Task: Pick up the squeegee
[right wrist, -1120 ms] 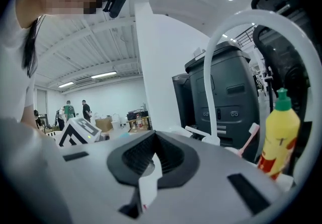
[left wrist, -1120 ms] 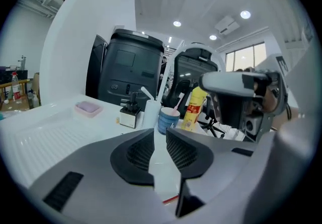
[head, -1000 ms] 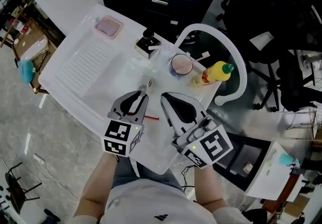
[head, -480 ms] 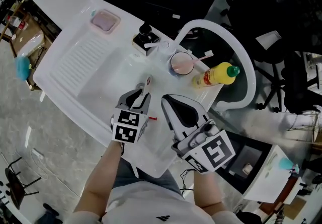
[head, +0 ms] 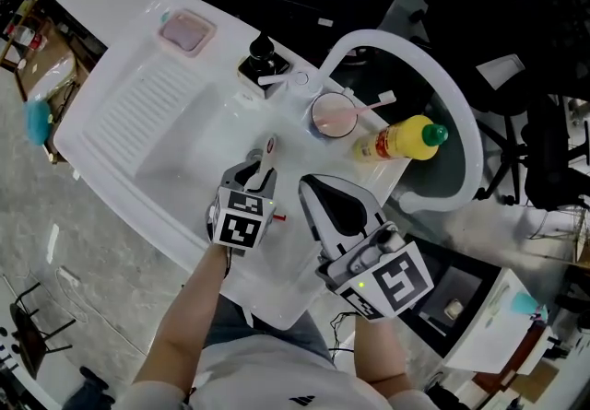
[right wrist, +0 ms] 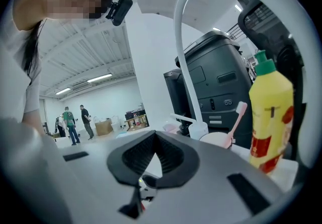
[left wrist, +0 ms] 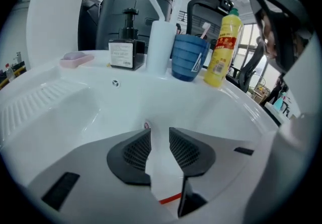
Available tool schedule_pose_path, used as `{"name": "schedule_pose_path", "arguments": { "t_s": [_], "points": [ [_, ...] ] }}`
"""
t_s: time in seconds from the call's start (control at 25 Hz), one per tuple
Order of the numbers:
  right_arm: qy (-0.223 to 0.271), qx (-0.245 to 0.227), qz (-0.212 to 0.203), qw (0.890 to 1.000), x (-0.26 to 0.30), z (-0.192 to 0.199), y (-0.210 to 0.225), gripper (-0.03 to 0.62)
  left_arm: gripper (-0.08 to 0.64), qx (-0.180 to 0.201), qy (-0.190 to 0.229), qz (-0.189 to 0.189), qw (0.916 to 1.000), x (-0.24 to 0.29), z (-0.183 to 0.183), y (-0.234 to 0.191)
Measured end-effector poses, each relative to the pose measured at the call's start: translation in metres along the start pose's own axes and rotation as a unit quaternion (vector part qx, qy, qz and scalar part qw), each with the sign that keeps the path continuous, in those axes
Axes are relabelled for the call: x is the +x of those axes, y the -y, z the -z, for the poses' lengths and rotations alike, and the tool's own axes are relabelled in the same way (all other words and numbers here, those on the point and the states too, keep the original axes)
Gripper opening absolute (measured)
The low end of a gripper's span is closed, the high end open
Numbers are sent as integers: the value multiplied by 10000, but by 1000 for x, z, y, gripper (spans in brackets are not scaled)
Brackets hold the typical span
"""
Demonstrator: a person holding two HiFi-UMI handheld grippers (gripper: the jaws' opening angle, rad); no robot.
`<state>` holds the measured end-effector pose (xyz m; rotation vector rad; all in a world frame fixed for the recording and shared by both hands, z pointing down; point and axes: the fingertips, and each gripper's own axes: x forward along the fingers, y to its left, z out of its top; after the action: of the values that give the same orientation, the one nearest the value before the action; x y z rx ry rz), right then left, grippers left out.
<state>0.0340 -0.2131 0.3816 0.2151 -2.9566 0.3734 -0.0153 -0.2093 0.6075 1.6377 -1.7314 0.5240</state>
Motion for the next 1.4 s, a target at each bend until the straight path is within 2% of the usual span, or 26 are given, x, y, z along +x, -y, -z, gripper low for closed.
{"name": "schedule_pose_path", "arguments": {
  "t_s": [0.44, 1.0, 1.24, 1.4],
  "points": [
    [-105, 28, 90, 9999, -9, 13, 7, 9, 132, 72, -674, -99, 9976, 36, 34, -7],
    [-164, 48, 93, 9998, -16, 21, 13, 9, 164, 250, -1062, -250, 9937, 63, 53, -13],
    [-207, 58, 117, 9997, -19, 25, 17, 9, 173, 137, -1255, -263, 9916, 71, 67, -15],
    [-229, 64, 132, 9996, -21, 27, 20, 9, 176, -95, -1260, -268, 9916, 74, 71, -16]
  ]
}}
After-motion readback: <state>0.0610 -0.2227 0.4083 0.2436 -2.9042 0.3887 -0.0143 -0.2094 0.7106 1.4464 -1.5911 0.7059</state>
